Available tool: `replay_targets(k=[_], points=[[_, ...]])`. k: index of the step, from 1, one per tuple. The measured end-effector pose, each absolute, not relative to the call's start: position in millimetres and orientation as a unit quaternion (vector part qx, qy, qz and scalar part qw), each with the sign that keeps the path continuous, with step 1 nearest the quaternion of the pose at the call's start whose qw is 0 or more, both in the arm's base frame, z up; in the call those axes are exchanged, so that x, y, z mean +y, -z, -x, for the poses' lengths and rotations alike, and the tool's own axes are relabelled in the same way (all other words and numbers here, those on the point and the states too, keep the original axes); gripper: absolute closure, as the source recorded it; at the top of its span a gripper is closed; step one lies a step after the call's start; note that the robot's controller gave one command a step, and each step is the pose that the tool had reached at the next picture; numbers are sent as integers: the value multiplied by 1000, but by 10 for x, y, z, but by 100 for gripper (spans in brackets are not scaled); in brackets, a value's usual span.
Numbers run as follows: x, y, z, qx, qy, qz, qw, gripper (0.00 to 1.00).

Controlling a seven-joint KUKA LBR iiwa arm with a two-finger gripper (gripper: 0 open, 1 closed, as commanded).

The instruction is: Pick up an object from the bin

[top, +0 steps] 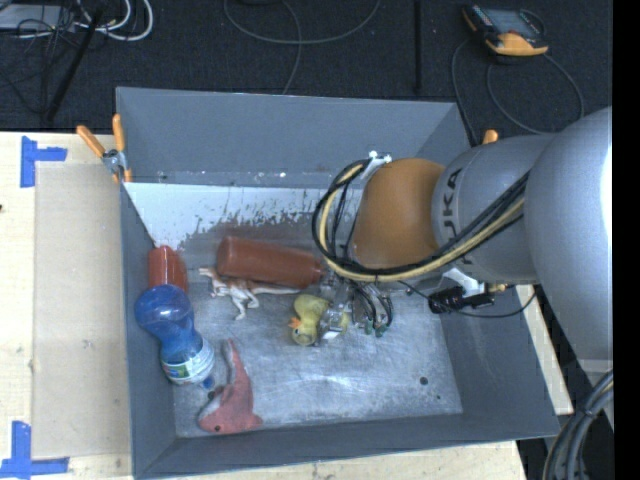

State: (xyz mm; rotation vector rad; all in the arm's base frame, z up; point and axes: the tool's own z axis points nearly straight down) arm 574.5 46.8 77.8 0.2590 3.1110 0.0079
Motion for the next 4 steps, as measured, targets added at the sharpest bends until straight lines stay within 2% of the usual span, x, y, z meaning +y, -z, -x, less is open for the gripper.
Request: replay_targets(k=[1,2,4], points=[[468,-804,-5739,997,-2,-83,8,100],[462,-892,-5711,997,-1,-83,1,100],[460,-1054,-5717,997,0,-83,-1,100]])
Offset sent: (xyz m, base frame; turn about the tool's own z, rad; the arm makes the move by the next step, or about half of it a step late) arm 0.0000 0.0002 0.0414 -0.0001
